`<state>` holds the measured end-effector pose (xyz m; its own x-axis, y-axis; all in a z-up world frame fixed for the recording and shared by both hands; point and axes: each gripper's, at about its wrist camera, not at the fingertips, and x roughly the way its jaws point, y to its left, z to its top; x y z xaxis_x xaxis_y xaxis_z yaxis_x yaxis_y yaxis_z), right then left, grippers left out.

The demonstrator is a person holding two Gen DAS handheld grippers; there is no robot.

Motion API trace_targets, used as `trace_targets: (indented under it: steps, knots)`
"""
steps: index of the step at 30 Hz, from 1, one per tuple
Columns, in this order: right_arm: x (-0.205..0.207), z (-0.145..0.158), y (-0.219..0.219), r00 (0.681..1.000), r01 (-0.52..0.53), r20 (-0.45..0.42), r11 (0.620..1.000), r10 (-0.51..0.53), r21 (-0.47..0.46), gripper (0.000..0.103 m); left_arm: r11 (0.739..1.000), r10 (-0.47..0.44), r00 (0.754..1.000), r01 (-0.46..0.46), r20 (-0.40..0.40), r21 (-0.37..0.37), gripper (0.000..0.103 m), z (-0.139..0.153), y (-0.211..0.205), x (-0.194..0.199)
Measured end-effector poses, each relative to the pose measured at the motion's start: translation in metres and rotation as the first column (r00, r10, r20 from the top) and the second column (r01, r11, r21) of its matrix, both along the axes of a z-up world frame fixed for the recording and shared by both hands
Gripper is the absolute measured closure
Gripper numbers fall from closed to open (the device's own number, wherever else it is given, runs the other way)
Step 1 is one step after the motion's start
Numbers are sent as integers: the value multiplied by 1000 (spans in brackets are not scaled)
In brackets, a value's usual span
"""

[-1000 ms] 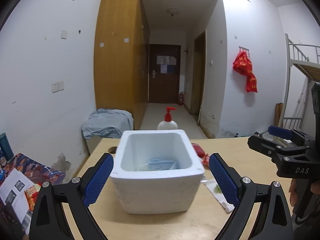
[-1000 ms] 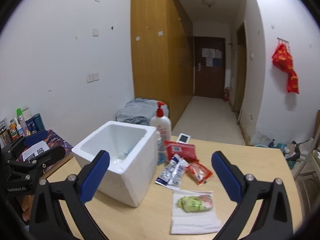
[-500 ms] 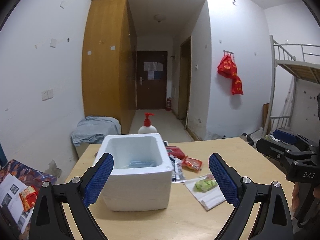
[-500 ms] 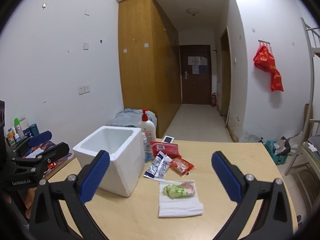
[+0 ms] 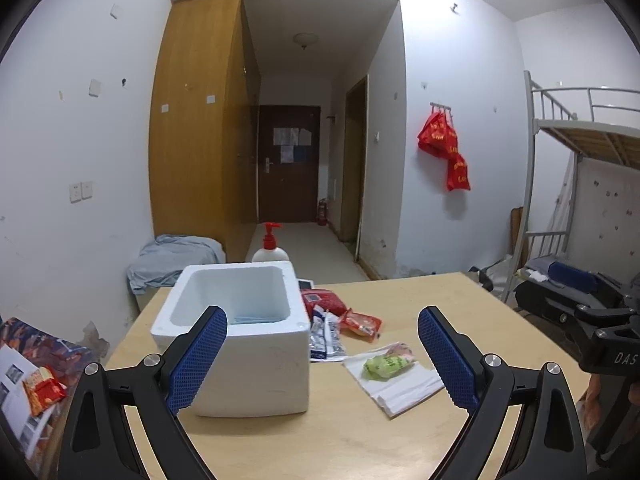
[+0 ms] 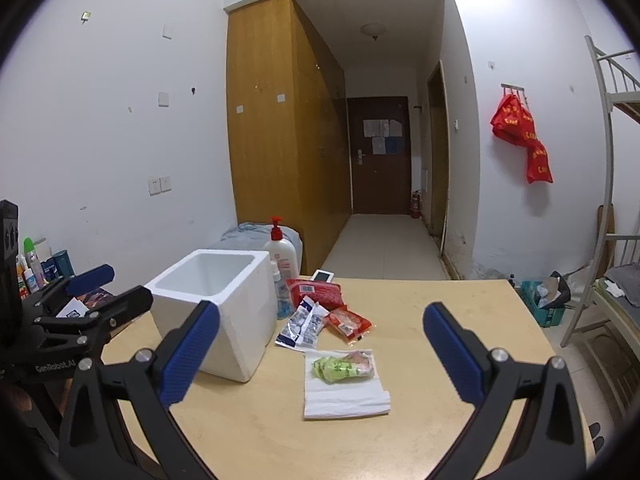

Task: Organize soft objects
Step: 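Move both open tools back toward the tissue and green packet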

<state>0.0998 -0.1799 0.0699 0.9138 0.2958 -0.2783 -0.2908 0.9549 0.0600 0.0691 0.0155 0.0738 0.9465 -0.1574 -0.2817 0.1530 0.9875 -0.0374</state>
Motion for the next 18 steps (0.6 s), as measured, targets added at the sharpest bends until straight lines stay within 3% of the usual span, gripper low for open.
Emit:
trace_targets:
  steps: [7,18]
  knots:
    - [-3,-21,-2,1000,10,-24,1000,-10,-4,0,998,-59,998,59,18,-8,6,-17,-12,-5]
    - [-4,-58,-11,993,80,-81,996,-82,-35,0,994,-104,994,104,-21,-33,6,-57,-23,-4]
